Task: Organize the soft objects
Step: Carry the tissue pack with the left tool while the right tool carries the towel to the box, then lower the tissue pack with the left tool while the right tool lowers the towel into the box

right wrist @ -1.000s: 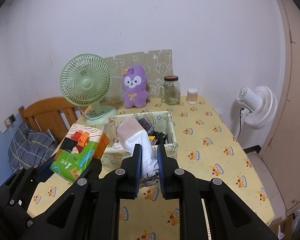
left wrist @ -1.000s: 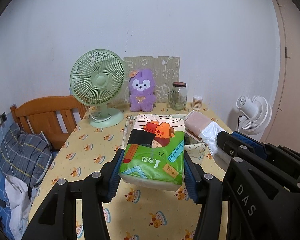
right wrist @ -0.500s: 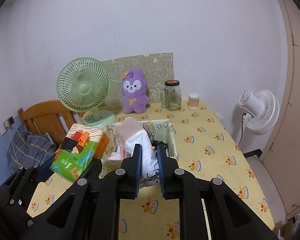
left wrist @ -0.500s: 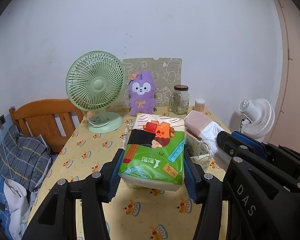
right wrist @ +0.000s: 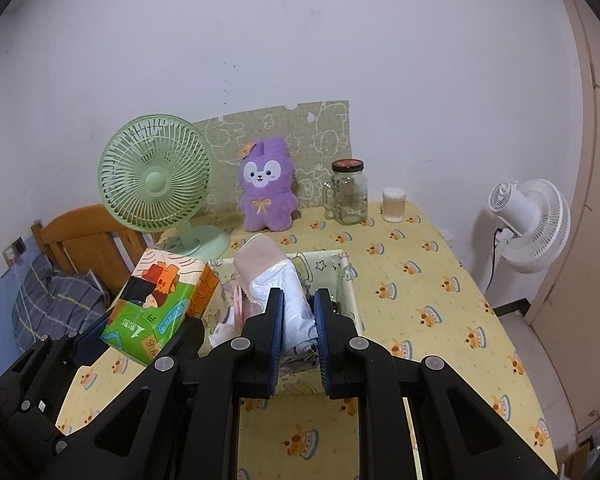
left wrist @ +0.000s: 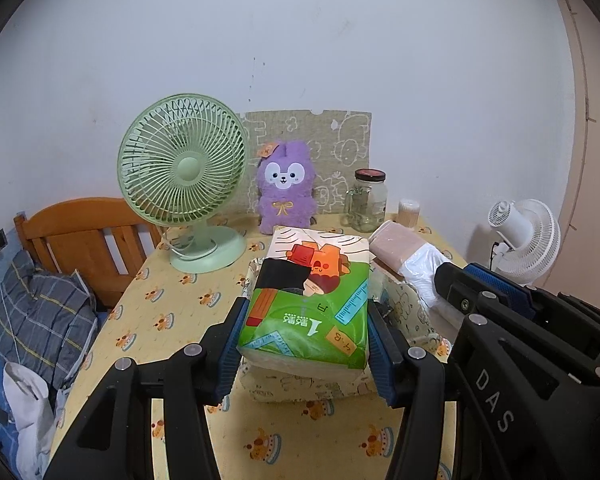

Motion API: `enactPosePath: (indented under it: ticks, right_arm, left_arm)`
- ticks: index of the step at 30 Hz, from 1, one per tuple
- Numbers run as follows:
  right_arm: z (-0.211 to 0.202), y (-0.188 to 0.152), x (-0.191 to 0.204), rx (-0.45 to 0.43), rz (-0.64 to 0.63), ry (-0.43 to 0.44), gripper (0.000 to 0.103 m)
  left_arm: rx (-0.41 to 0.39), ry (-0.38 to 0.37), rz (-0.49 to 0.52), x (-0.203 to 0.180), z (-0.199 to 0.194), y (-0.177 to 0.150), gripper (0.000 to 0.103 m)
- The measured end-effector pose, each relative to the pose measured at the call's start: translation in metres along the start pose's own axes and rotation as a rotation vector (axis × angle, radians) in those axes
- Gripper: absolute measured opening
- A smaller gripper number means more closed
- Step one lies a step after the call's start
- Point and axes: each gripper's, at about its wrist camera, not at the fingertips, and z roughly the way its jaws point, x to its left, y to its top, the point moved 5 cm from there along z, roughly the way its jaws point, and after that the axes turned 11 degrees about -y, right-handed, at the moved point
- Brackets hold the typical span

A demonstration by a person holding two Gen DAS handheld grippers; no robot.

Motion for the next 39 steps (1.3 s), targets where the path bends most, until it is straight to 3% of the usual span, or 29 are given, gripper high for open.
enactPosePath:
  ticks: [18,31,34,36,39]
  right_arm:
    - [0.053,0.015,0.008,0.029,0.004,0.004,0.018]
    - [0.093,0.006,0.010,0.086,-0.004,-0.003,0.018]
    - [0.100,0.002,0.011,0.102,-0.007,0.002,0.018]
    - [0.103,0.000,0.013,0.111,-0.006,0.011,0.018]
    - [0.103,-0.001,0.015,0.105,-0.012,0.017,0.018]
  left_arm:
    - [0.041,0.000,-0.026,0.016,0.055,0.013,0.056]
    - [0.121,-0.014,-0.046,0.025,0.095,-0.002,0.058]
    - [0.139,-0.012,-0.046,0.027,0.099,-0.006,0.065]
    - [0.147,-0.007,-0.046,0.029,0.100,-0.008,0.079]
    - [0.140,0.002,-0.037,0.030,0.096,-0.009,0.086]
